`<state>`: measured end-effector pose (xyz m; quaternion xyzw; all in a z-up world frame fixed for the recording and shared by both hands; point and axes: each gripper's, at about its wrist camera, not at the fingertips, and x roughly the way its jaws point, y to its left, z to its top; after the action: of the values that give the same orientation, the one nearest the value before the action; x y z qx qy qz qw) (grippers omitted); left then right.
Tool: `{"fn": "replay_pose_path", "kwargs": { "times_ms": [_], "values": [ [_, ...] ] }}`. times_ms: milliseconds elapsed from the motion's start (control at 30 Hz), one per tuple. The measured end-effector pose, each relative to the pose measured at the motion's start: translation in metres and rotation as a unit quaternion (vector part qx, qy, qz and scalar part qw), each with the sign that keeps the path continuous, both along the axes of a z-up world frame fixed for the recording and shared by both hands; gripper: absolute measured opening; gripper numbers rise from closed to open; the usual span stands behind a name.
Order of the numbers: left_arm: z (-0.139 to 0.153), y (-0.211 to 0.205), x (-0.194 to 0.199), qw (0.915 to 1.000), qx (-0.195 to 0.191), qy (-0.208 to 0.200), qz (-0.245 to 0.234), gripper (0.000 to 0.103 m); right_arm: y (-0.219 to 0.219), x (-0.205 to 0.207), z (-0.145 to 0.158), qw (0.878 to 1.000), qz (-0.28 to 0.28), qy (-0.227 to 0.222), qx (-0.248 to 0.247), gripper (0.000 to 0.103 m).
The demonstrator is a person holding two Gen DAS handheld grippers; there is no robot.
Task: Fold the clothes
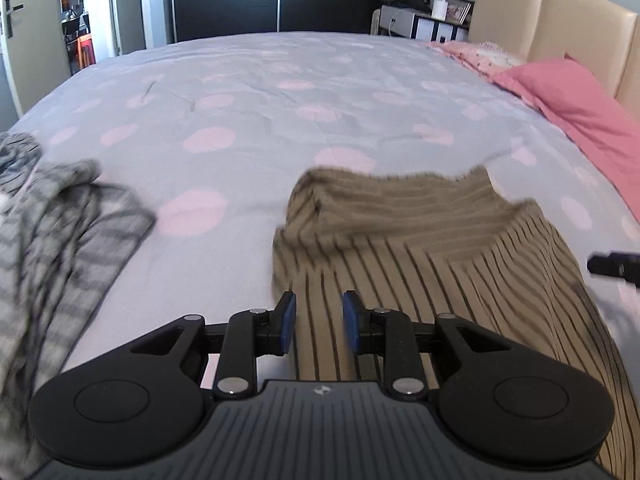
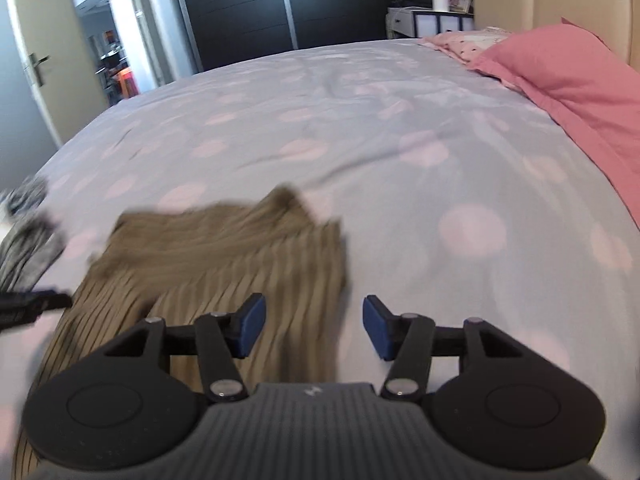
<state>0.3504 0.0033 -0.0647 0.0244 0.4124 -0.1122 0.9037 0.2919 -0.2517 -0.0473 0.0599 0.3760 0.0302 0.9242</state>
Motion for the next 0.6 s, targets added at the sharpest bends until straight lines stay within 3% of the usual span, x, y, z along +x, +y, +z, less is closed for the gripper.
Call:
{"fn": "replay_pose_path", "kwargs": {
  "times_ms": [133,200,267,333,367,467,533,600],
  "values": [
    [0.003,0.006,-0.041,0.9998,0.004,0.02,-0.003,0.024,0.016,-0.046,-0.023,0.998,0.023,0.036,-0.047,0.057],
    [0.005,0.009,-0.062,0.9996,0.002,0.026,-0.004,0.023,0.007,-0.057,-0.038,0.995,0.003,0.053,-0.079,0.057],
    [0.008,0.012,-0.083,0.9996,0.0,0.029,0.0,0.024,-0.011,-0.067,-0.039,0.996,-0.032,0.056,-0.068,0.056],
    [0.011,0.014,-0.103,0.9995,0.003,0.029,0.008,0.023,-0.015,-0.08,-0.028,0.992,-0.057,0.054,-0.094,0.042],
    [0.013,0.014,-0.115,0.9995,0.002,0.03,0.011,0.023,-0.015,-0.087,-0.021,0.992,-0.062,0.048,-0.1,0.042],
    [0.017,0.007,-0.151,0.999,-0.02,0.041,-0.001,0.023,-0.01,-0.119,0.001,0.999,-0.027,0.022,-0.013,0.047],
    [0.017,0.0,-0.178,0.998,-0.036,0.049,-0.019,0.023,0.007,-0.144,0.006,0.999,0.026,0.008,0.022,0.047],
    [0.016,-0.007,-0.204,0.9965,-0.047,0.057,-0.039,0.023,0.022,-0.162,0.0,0.998,0.054,0.014,0.01,0.046]
  ]
}}
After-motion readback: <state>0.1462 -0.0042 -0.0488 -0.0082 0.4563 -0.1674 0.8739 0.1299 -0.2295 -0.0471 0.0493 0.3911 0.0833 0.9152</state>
